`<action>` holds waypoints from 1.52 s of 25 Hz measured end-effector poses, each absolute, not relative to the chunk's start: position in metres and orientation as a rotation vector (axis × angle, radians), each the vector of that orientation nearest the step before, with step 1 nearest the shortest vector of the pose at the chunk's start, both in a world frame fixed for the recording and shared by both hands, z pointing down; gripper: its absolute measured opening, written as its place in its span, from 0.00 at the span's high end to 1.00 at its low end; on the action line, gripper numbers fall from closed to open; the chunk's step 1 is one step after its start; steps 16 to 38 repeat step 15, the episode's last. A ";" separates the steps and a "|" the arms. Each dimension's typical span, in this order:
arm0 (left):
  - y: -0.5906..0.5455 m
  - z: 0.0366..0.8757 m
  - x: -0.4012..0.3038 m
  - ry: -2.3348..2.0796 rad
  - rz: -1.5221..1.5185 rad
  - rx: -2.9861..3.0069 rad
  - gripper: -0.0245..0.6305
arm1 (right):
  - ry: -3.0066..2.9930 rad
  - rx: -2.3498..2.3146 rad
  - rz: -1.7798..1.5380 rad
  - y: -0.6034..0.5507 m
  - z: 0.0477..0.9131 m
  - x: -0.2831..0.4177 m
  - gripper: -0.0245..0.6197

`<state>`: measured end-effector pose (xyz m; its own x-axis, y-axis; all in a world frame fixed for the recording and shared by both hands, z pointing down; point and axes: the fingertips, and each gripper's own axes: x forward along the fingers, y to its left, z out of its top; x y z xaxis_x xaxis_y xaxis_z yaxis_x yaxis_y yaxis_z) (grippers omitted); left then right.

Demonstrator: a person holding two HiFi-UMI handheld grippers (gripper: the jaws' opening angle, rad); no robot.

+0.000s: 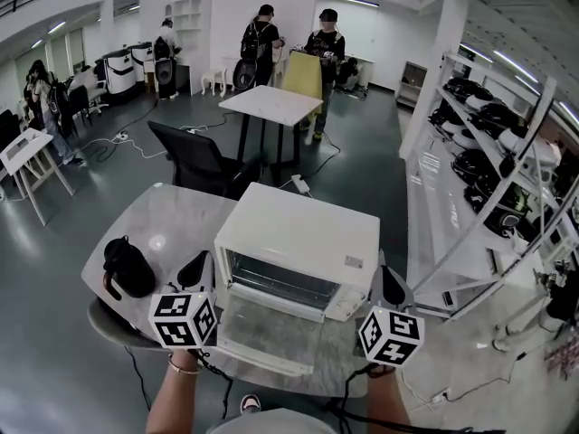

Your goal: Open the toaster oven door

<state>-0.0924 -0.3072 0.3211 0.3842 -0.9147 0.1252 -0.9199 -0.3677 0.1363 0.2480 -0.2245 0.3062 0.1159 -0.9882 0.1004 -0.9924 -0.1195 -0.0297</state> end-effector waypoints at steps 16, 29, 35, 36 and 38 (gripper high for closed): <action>-0.298 0.338 -0.104 -1.642 0.059 2.425 0.96 | -2.047 2.272 0.191 -0.218 0.320 0.238 0.95; -0.298 0.338 -0.104 -1.642 0.059 2.425 0.96 | -2.047 2.272 0.191 -0.218 0.320 0.238 0.95; -0.298 0.338 -0.104 -1.642 0.059 2.425 0.96 | -2.047 2.272 0.191 -0.218 0.320 0.238 0.95; -0.298 0.338 -0.104 -1.642 0.059 2.425 0.96 | -2.047 2.272 0.191 -0.218 0.320 0.238 0.95; -0.298 0.338 -0.104 -1.642 0.059 2.425 0.96 | -2.047 2.272 0.191 -0.218 0.320 0.238 0.95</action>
